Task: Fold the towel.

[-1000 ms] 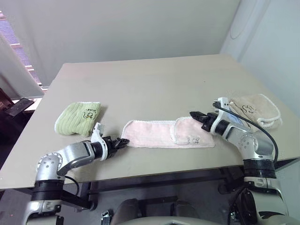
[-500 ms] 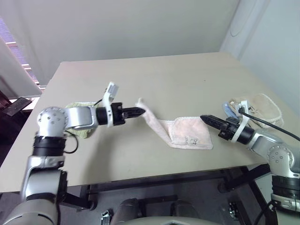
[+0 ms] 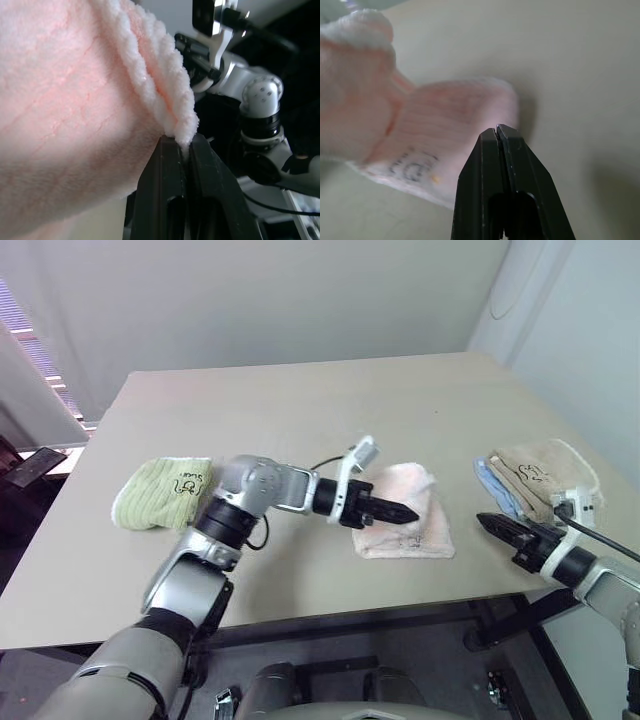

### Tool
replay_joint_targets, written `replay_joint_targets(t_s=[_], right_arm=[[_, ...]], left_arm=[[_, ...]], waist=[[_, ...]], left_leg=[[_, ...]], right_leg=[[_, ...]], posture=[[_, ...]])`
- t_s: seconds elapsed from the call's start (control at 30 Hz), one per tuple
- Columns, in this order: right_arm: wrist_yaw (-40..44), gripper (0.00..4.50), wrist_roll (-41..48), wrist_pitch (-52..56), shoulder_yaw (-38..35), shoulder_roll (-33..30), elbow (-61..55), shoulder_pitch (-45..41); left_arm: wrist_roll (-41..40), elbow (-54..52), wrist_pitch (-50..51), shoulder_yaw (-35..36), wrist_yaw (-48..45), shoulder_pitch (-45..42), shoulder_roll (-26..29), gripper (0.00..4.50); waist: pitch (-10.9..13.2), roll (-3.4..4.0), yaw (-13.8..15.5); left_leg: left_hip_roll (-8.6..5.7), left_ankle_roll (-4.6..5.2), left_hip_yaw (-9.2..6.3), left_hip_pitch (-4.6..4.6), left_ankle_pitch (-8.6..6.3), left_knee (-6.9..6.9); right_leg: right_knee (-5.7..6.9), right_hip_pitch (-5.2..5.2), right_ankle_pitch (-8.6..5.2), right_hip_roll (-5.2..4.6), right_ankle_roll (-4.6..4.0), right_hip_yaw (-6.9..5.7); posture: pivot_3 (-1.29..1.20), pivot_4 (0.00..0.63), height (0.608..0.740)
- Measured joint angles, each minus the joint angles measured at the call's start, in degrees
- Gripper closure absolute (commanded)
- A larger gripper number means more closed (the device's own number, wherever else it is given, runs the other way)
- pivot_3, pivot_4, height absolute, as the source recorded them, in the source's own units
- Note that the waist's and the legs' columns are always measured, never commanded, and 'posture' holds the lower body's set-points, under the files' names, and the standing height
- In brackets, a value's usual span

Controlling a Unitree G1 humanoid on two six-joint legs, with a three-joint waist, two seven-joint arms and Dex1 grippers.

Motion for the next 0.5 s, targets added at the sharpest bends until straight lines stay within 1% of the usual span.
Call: replay_joint_targets(t_s=[0.13, 0.2, 0.3, 0.4, 0.5], right_arm=[[-2.42, 4.50, 0.66, -0.16, -2.14, 0.73, -1.98, 1.66], [-3.20, 4.50, 1.17, -0.18, -2.71, 1.24, -2.61, 2.62], [-3.92, 4.50, 1.70, -0.19, -2.74, 1.74, -2.81, 3.18], [-4.62, 4.50, 1.75, -0.34, -2.74, 1.86, -2.99, 3.96], [-5.17, 4.50, 1.89, -0.37, -2.68, 1.85, -3.64, 4.49]], left_arm=[[8.39, 8.60, -5.13, -2.43, -6.06, -1.67, -5.32, 4.46], [12.02, 14.73, -8.17, -2.19, -6.95, -2.89, -8.77, 4.46], [16.40, 20.70, -11.48, -1.96, -7.96, -3.12, -11.75, 4.46], [20.08, 26.21, -15.12, -0.08, -7.86, -3.83, -14.39, 4.46], [22.49, 27.42, -16.25, 1.06, -10.13, -3.94, -15.34, 3.75]], waist=[[0.08, -0.09, -0.23], [0.11, -0.14, 0.00], [0.15, -0.18, 0.06], [0.17, -0.21, 0.21], [0.22, -0.27, 0.48]], left_leg=[[0.00, 0.17, 0.00, 0.01, -0.10, 0.19], [0.00, 0.19, -0.04, 0.02, -0.11, 0.23], [0.00, 0.23, -0.05, 0.01, -0.12, 0.24], [0.00, 0.25, -0.07, 0.00, -0.13, 0.27], [0.00, 0.26, -0.09, 0.01, -0.13, 0.28]], right_leg=[[0.00, 0.16, 0.00, -0.02, 0.02, -0.05], [0.00, 0.14, 0.00, -0.08, 0.03, -0.20], [0.00, 0.16, 0.00, -0.09, 0.04, -0.23], [0.00, 0.19, -0.01, -0.09, 0.06, -0.27], [0.00, 0.41, -0.02, -0.08, 0.08, -0.31]], posture=[[0.00, 0.000, 0.730], [0.00, 0.000, 0.730], [0.00, 0.000, 0.730], [0.00, 0.000, 0.730], [0.00, 0.000, 0.730]])
